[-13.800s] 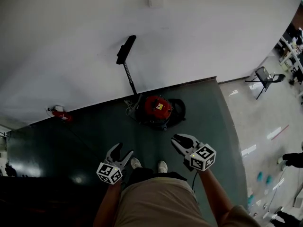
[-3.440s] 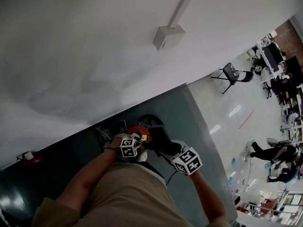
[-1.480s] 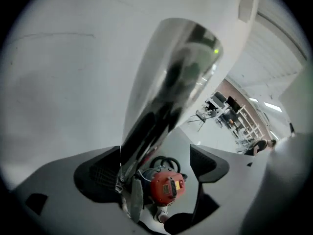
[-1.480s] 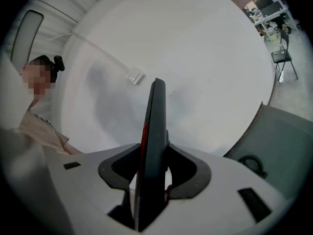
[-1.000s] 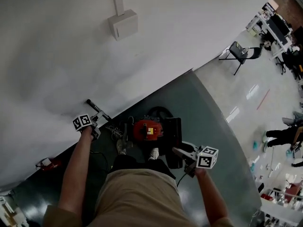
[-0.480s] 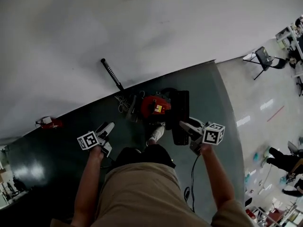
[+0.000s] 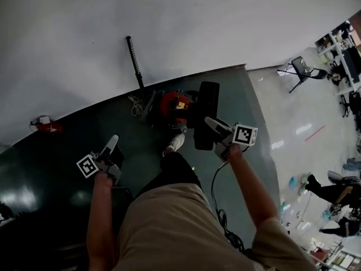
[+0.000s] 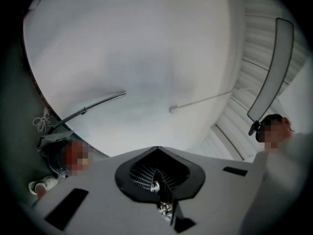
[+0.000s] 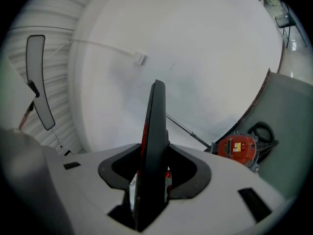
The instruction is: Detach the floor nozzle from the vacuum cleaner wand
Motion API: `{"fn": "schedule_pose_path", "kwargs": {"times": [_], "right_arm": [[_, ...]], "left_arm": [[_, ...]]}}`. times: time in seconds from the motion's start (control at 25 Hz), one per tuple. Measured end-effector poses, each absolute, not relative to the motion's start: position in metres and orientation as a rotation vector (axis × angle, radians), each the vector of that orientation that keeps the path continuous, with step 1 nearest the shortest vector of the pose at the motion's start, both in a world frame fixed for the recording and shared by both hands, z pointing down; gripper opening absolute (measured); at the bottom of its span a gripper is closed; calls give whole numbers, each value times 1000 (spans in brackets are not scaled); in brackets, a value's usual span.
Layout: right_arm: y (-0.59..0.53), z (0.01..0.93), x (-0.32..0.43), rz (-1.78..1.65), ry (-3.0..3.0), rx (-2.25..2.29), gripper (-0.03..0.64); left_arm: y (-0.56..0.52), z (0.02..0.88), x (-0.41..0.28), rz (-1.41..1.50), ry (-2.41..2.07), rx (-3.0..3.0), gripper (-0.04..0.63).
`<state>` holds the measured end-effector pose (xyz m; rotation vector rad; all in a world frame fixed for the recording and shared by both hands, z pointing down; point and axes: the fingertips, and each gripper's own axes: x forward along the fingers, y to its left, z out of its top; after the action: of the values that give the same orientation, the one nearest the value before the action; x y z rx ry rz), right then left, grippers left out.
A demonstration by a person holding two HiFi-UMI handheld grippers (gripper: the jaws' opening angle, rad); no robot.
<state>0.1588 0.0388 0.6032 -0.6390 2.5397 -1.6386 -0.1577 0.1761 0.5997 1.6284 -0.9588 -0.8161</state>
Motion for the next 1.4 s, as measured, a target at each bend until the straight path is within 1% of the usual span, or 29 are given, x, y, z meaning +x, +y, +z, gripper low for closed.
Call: {"fn": "schedule_pose_path", "kwargs": {"times": [0.12,0.24,0.44,0.56,0.8,1.08,1.32,1.4], "right_arm": [[82,606,155,-1651,2580,-624,174],[128,606,153,-1672,2634,-583,173],[194,618,153,-1693,2731,-593,175],[211,629,154,-1684,2810,-570,175],[231,632,169,-1668,2932,-456,175],[227,640,185,-1704,3063,-306,175],[160,648,194,-1724,3060,-325,174],[153,646,195,-1713,3076,-318,175]], "left_arm": [[228,596,-163,-880,-1011,1677,8],[274,597,-162,-876,-1062,1701,6],[344,618,-149,-684,-1188,1752,6],[363,628,-137,-565,-1231,1798,6],[362,622,-86,-338,-1237,1911,6],[333,640,-42,-86,-1218,1954,7],[268,652,-19,-5,-1215,1945,8],[262,652,-15,3,-1224,1931,8]]}}
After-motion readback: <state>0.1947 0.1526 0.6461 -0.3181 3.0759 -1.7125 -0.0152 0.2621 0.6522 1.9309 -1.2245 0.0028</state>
